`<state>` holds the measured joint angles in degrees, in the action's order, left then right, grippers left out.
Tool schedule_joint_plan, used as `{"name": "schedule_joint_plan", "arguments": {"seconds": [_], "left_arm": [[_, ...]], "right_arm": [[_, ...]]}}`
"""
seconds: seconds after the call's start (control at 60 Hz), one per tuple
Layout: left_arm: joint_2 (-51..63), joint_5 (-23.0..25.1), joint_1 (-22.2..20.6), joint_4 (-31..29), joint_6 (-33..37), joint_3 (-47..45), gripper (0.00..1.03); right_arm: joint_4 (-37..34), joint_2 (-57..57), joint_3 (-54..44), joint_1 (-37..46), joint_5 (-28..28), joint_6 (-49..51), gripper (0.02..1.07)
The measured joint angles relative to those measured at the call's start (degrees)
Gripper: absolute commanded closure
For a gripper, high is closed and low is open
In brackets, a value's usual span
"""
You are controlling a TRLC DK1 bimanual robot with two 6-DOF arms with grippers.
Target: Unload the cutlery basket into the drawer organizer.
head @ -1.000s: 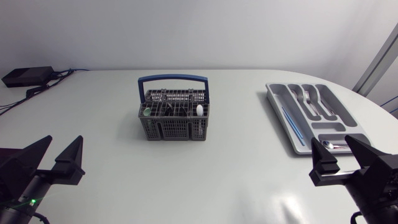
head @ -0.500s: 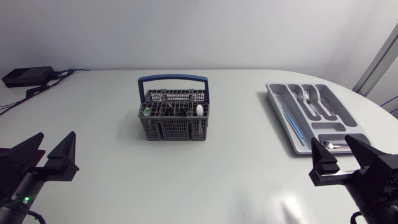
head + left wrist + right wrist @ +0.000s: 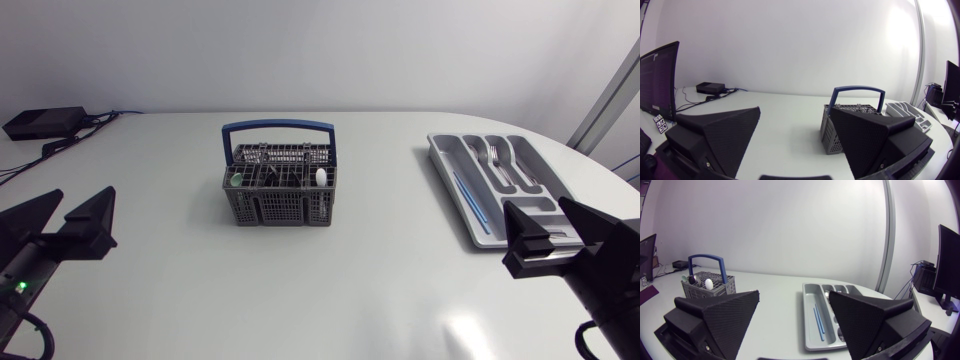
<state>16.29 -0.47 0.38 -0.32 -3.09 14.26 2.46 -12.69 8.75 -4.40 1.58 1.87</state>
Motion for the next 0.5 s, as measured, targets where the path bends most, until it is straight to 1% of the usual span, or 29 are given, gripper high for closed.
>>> {"name": "schedule_joint_plan", "arguments": {"seconds": [0.167, 0.25, 0.383, 0.5], "left_arm": [[7.6, -0.3, 0.3, 0.0, -1.9, 4.9, 0.06], [12.2, -2.3, 0.3, -0.6, -2.8, 7.5, 0.06], [19.2, -3.2, 0.1, -5.7, -3.0, 12.6, 0.06], [25.1, -3.2, -1.3, -10.1, -2.8, 17.6, 0.06]], "right_arm": [[0.9, -6.3, 3.4, -0.9, 0.4, -0.2, 0.07], [0.9, -9.8, 5.6, -1.2, 0.6, -0.4, 0.07], [0.8, -14.4, 8.7, -2.5, 1.8, -0.5, 0.07], [-0.7, -19.3, 12.6, -5.0, 3.5, -0.7, 0.07]]}}
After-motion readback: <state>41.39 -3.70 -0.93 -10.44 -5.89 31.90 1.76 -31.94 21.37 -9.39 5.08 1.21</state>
